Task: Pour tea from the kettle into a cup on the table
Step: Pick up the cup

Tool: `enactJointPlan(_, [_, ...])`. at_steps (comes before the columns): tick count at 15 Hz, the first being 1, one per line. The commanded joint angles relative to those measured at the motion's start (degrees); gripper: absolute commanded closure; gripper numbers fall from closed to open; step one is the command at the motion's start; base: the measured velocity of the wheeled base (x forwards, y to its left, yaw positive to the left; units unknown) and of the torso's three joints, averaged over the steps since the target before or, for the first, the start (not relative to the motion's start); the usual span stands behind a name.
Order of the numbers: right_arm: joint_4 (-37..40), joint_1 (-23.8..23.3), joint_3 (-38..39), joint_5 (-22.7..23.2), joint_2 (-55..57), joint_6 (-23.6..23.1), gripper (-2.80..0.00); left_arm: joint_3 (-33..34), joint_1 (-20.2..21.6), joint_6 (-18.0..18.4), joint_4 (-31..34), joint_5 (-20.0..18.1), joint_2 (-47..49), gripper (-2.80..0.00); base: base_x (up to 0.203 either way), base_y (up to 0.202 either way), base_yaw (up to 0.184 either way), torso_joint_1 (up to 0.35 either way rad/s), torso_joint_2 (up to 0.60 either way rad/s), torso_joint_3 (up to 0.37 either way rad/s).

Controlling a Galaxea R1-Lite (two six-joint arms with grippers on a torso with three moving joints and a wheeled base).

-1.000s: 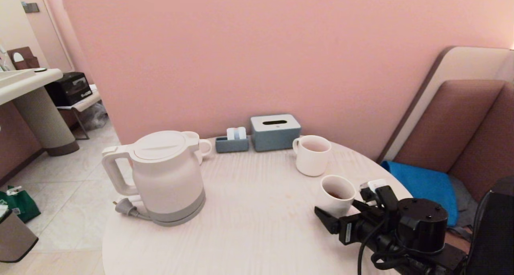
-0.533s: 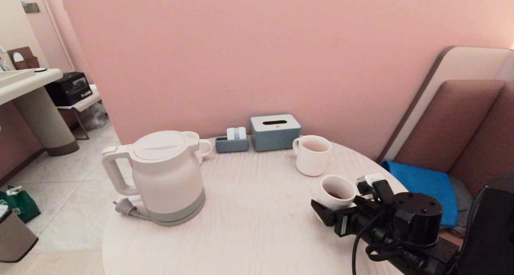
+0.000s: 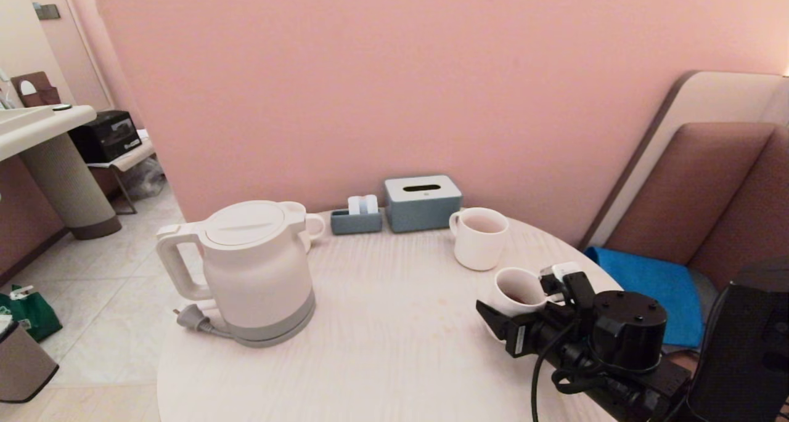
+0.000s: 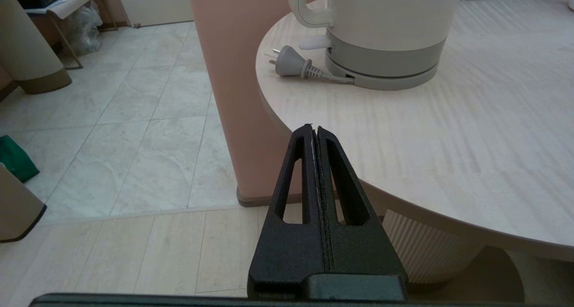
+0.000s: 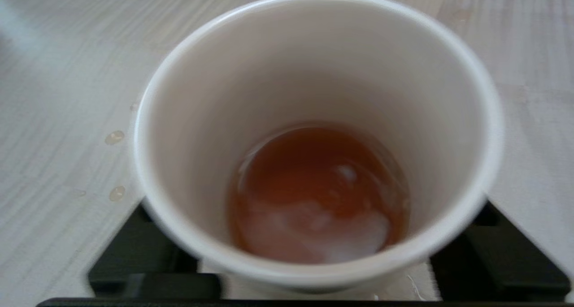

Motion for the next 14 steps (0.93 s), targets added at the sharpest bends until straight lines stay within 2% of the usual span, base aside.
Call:
enactJointPlan(1, [-0.7, 0.0, 0.1, -0.1, -0.1, 0.1, 0.00, 0.0, 0.0, 0.0, 0.0, 0.0, 0.1, 0.00, 0.000, 0.000, 0.000, 0.000, 0.00, 0.000])
enactJointPlan(6, [-0.6, -0.2, 0.2, -0.4, -1.2, -0.3, 0.00, 0.0, 0.0, 0.0, 0.0, 0.0, 0.1, 0.00, 0.000, 0.000, 0.000, 0.000, 0.00, 0.000])
enactJointPlan(10, [0.4, -6.6, 0.2, -0.4, -4.2, -3.8, 0.00, 0.0, 0.0, 0.0, 0.0, 0.0, 0.1, 0.00, 0.000, 0.000, 0.000, 0.000, 0.00, 0.000])
enactJointPlan(12, [4.6, -9.6, -0.6, -0.1, -7.5, -4.7, 0.00, 0.0, 0.0, 0.0, 0.0, 0.0, 0.1, 0.00, 0.000, 0.000, 0.000, 0.000, 0.00, 0.000])
enactJointPlan(14, [12.3, -11.7, -3.4, 0.4, -11.2, -5.1, 0.00, 0.0, 0.0, 0.1, 0.0, 0.0, 0.1, 0.00, 0.000, 0.000, 0.000, 0.000, 0.00, 0.000])
